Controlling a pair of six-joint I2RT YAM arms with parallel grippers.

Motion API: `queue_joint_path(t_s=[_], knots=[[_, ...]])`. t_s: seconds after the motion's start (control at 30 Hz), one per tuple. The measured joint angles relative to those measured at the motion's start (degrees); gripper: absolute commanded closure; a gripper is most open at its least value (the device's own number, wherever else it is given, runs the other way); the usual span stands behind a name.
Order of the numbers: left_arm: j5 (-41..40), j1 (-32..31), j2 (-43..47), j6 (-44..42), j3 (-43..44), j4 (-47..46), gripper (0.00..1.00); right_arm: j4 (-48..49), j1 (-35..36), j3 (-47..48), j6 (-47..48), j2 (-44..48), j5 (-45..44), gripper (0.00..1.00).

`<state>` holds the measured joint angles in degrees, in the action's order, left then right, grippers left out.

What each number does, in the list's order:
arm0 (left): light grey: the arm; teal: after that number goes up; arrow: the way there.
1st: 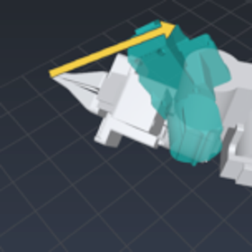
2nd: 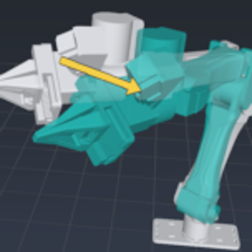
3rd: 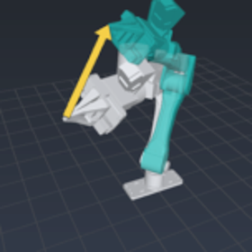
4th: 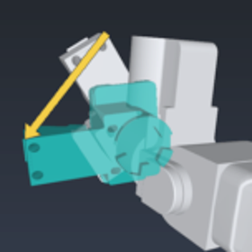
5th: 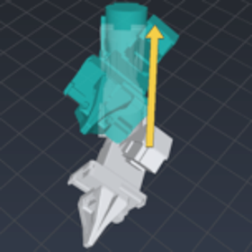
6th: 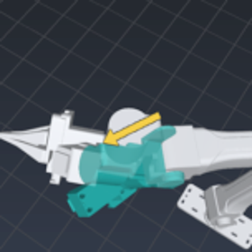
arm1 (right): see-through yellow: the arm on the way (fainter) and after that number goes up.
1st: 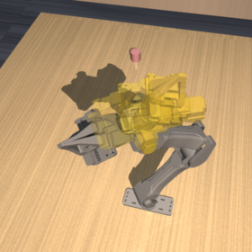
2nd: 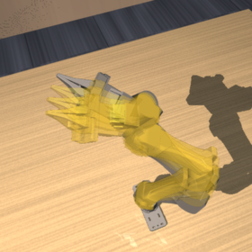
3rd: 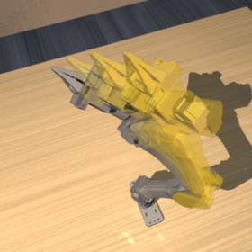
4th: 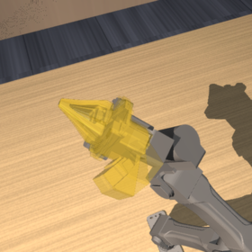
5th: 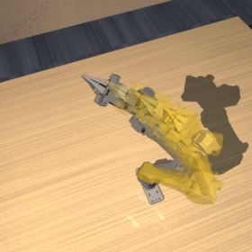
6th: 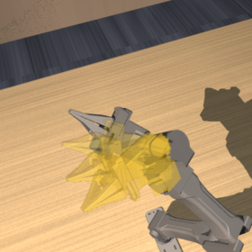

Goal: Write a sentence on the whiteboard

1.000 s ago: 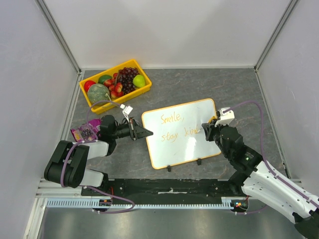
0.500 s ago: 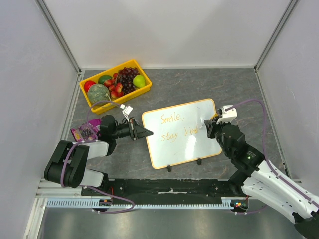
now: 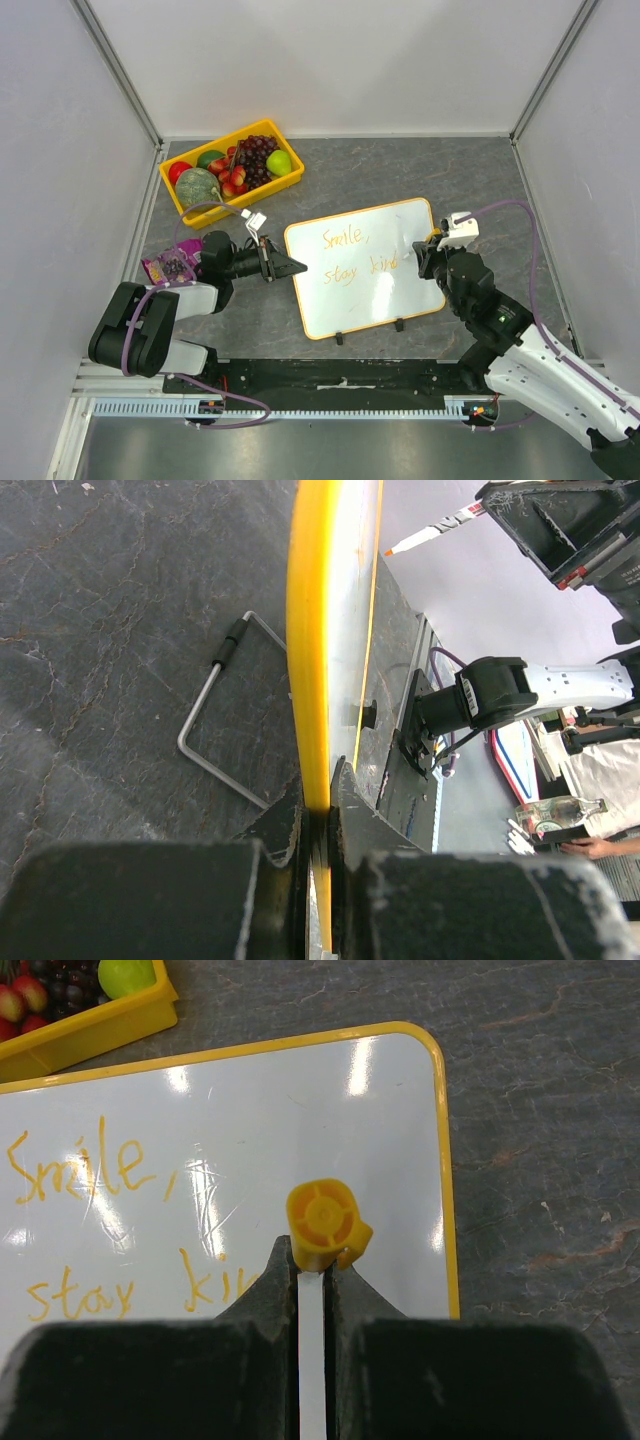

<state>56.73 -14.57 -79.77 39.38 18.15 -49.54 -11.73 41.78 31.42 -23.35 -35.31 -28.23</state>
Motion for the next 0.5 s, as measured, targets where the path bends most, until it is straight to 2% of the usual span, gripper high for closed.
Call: queue_joint_path(t_s=[0.5], knots=[[0.0,0.0,0.0,0.0,0.0,0.2,0.98,3.1,0.0,-3.5,-0.2,-0.9,-1.0,1.00]])
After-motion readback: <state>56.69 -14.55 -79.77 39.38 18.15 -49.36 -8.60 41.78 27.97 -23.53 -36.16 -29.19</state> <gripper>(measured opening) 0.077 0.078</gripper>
